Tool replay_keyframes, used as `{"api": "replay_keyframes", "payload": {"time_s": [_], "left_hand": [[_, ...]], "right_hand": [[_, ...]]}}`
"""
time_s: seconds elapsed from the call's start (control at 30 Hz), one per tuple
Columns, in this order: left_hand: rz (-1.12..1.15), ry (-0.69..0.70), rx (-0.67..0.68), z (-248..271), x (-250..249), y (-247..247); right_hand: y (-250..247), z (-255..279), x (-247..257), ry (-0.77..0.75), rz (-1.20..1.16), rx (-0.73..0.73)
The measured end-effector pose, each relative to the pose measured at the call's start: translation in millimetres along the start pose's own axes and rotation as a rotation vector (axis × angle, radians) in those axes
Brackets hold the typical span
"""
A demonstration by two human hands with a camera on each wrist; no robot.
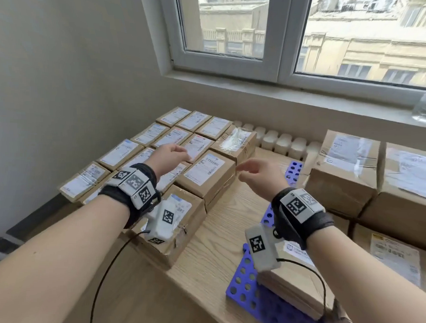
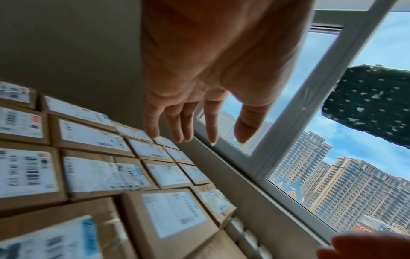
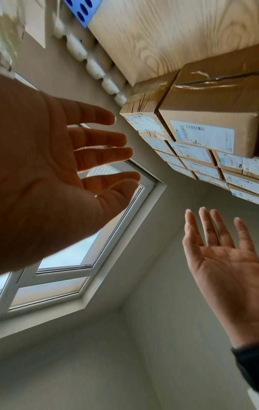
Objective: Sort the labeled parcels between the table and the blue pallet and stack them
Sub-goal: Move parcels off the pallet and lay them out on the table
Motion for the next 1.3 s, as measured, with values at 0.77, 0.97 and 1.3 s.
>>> {"api": "replay_keyframes", "payload": {"time_s": [0.77,0.97,1.3], "left_hand": [[0.102,-0.170,0.294,-66.6,135.0,-46.8],[0.118,-0.197,0.394,-63.3,136.9,-34.4],[-0.098,-0.267,0.516,-44.7,139.6,-19.0]], "right_hand": [[200.2,2.6,23.1,0.714,-0.117,0.240],[220.5,17.3,20.2,0.771,-0.224,0.374],[216.3,30.1,16.1,0.798,-0.354,0.402]]}}
Point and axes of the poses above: each hand's wrist, its own z-axis away from the middle knuckle, its own y-axis out of the palm, x = y × z, the point moved 4 cm from there along -z, towards the middle knuckle, and after that the axes turned 13 degrees about z, right-handed, at the moved point
